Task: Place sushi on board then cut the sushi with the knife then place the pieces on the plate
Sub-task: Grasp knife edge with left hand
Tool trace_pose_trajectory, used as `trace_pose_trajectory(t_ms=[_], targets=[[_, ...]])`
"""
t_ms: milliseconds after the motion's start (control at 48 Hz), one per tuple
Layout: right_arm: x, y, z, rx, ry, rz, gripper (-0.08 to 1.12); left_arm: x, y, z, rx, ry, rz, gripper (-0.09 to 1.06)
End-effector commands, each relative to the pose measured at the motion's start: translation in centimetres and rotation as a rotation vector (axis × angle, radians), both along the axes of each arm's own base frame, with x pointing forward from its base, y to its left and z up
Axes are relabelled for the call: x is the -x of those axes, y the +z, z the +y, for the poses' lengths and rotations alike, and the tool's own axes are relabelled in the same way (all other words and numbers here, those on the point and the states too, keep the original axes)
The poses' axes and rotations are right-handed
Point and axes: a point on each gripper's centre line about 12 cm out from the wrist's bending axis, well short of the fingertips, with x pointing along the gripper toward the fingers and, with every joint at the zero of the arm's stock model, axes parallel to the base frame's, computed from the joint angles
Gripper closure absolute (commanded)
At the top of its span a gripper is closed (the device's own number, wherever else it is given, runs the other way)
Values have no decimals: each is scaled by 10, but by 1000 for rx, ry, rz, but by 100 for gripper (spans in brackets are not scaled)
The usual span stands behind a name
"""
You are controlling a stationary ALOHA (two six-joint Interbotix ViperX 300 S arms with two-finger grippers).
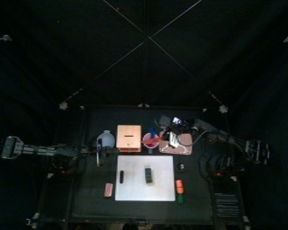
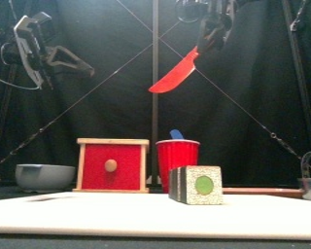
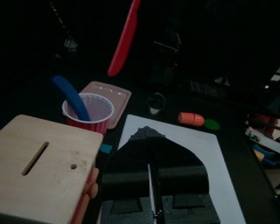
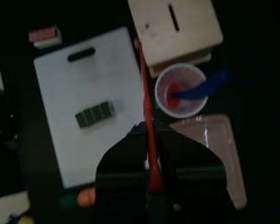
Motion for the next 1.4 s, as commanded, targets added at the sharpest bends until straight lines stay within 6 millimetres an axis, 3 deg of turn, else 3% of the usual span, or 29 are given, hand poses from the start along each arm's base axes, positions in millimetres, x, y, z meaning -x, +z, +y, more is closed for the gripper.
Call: trace_pose_trajectory(t_ms=[21,312,458,667,917,1271,1396], targets=[[18,-3,14,84,11,-127,72,-5,17,2,-17,11,-70,97],[46,-51,38,160,16,-418,71,-5,30,4,-59,16,-158,96],[50,-78,50,165,53,-440,71,-7,33,1,-75,1,-165,95],[48,-102,66,152,101,-453,71,-10,40,-3,-120,-31,-175,89],[44,-130,96,128,178,-565,71,-20,44,-18,-161,-111,-151,57],[35,-147,99,81,138,-585,71,-47,38,-29,-66,-147,13,-3],[32,-150,99,80,139,-571,71,-57,32,-33,-56,-166,96,-7]])
